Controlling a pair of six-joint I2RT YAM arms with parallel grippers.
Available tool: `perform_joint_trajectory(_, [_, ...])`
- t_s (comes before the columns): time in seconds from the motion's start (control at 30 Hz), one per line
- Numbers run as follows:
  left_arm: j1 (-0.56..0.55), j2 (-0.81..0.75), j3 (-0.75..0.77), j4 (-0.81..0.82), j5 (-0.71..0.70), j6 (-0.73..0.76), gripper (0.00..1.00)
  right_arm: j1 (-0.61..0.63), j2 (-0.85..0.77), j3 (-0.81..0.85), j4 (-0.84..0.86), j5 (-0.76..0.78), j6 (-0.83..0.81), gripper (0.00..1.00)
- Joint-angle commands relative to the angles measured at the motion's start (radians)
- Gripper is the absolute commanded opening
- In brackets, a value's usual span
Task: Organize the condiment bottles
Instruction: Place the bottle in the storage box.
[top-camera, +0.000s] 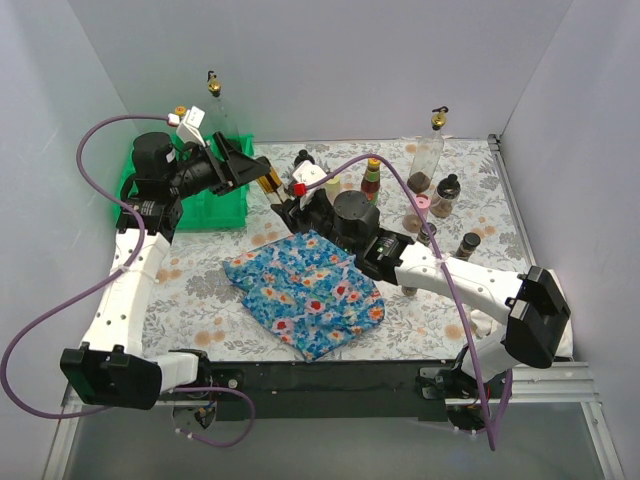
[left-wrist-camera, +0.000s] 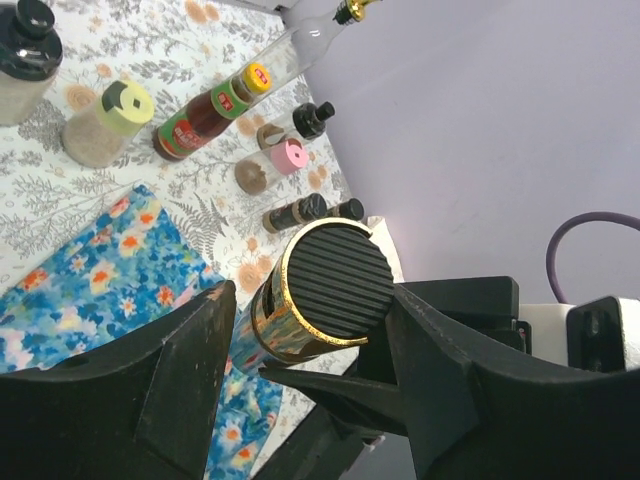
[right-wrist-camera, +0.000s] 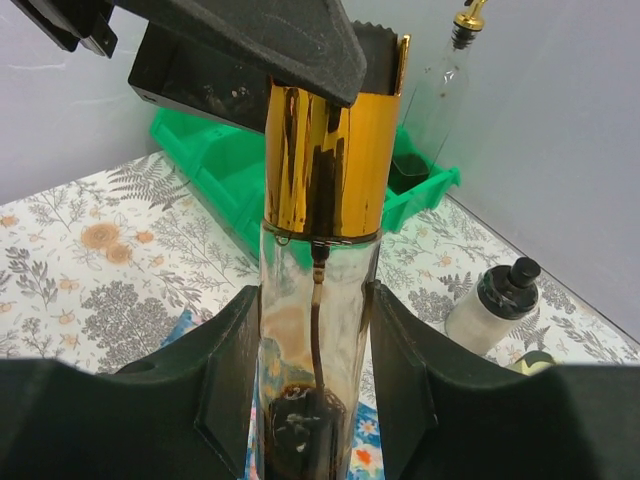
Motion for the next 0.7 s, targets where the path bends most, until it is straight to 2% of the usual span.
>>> perform_joint_trajectory(0.0, [-0.003, -0.059, -0.035, 0.089, -0.016, -0.009, 0.55, 0.004, -0.008, 0.008, 0.131, -0.006, 0.034, 0.01])
perform_joint_trajectory(0.13, [-0.003, -0.06, -0.046, 0.128, 0.018, -0.022, 0.21, 0.004, -0.003, 0.001, 0.131, 0.003, 0.052, 0.01])
perform_joint_trajectory(0.17, [-0.003, -0.062, -0.043, 0.128, 0.018, -0.025, 0.07, 0.004, 0.002, 0.002, 0.131, 0.004, 0.055, 0.01])
perform_joint_trajectory(0.23, [-0.003, -0.06, -0.04, 0.128, 0.009, -0.031, 0.0, 0.004, 0.008, 0.007, 0.131, 0.006, 0.06, 0.01])
perform_joint_trajectory(0.33, [-0.003, -0.057, -0.021, 0.126, -0.006, -0.034, 0.0, 0.004, 0.014, 0.011, 0.129, 0.004, 0.068, 0.03])
perform_joint_trajectory(0.37, [-0.003, -0.057, -0.01, 0.122, -0.031, -0.033, 0.0, 0.003, 0.012, 0.013, 0.129, 0.003, 0.068, 0.22])
perform_joint_trajectory(0.43, [-0.003, -0.056, -0.003, 0.117, -0.06, -0.028, 0.0, 0.003, 0.008, 0.015, 0.129, -0.008, 0.065, 0.4])
perform_joint_trajectory(0.47, [-0.003, -0.056, 0.003, 0.118, -0.083, -0.025, 0.0, 0.003, 0.008, 0.015, 0.129, -0.008, 0.065, 0.56])
perform_joint_trajectory(0.53, [-0.003, -0.05, 0.011, 0.118, -0.101, -0.026, 0.0, 0.001, 0.002, 0.013, 0.129, -0.01, 0.063, 0.65])
perform_joint_trajectory(0.63, [-0.003, -0.042, 0.02, 0.117, -0.127, -0.014, 0.0, -0.005, -0.027, 0.002, 0.125, -0.011, 0.057, 0.87])
perform_joint_trajectory(0.67, [-0.001, -0.039, 0.025, 0.111, -0.138, 0.001, 0.0, -0.005, -0.035, -0.004, 0.12, -0.011, 0.057, 0.99])
